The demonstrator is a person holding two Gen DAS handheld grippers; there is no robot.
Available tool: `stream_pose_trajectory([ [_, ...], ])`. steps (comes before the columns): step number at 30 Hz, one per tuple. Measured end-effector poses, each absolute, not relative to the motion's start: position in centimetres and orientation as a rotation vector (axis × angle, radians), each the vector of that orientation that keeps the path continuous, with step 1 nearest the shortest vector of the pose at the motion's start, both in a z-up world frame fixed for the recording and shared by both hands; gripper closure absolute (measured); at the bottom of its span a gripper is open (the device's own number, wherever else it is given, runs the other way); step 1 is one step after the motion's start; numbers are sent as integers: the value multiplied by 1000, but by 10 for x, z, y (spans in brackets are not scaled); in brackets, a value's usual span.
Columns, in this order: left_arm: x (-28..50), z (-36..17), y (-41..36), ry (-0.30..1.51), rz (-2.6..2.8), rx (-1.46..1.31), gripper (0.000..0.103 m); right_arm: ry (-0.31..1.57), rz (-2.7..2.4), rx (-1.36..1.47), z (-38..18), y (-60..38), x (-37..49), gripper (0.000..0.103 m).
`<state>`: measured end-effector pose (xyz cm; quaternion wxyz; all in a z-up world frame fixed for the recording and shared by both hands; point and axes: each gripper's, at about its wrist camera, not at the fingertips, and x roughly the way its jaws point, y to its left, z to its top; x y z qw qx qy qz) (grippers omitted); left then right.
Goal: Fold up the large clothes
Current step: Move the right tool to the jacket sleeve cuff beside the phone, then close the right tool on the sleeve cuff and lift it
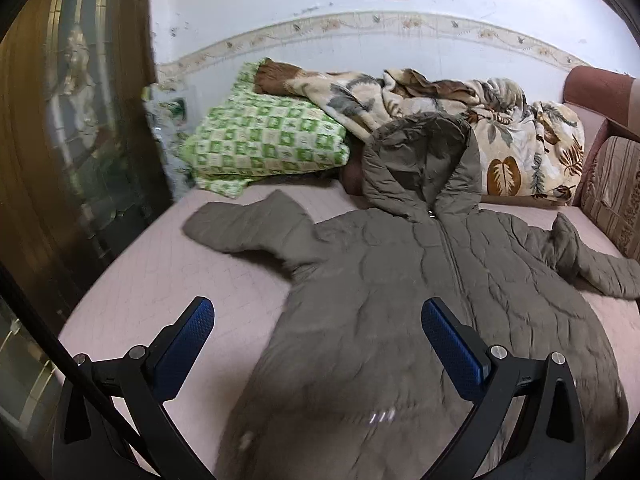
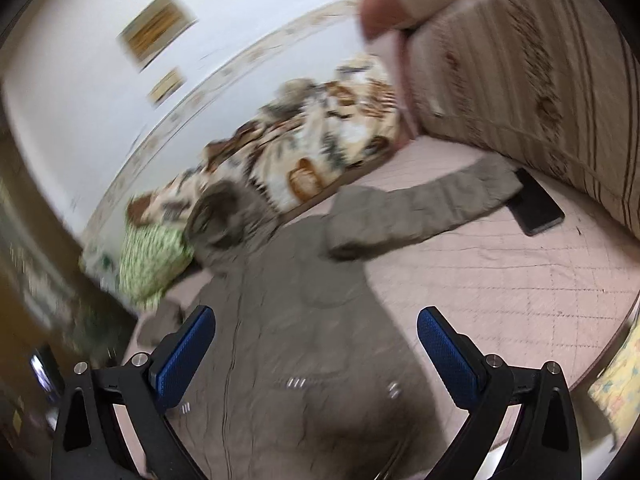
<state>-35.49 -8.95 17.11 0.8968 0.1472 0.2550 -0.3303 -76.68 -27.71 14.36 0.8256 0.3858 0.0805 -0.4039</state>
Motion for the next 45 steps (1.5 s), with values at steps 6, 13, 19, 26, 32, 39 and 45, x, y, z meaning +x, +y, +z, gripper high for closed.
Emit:
stream_pose_trajectory([
  [6,-338,128,-158,568,-725,348,0,120,-912,969,128,-346,-800,14],
  [13,-340,108,-180,597,-750,385,0,76,-980,1104,90,-418,-825,35],
  [19,-353,101,-192,555,-781,452,0,54,-1046,1181,59,-466,-831,48],
  [26,-353,94,-201,564,-793,470,0,11,-1135,1280,19,-510,-839,48],
  [32,-355,88,-206,569,-806,486,0,-1,-1168,1316,1,-532,-839,53],
  [39,-357,83,-212,573,-819,503,0,-17,-1226,1347,-14,-551,-837,65],
  [45,-358,78,-215,581,-822,517,0,-24,-1231,1303,-20,-572,-827,88],
])
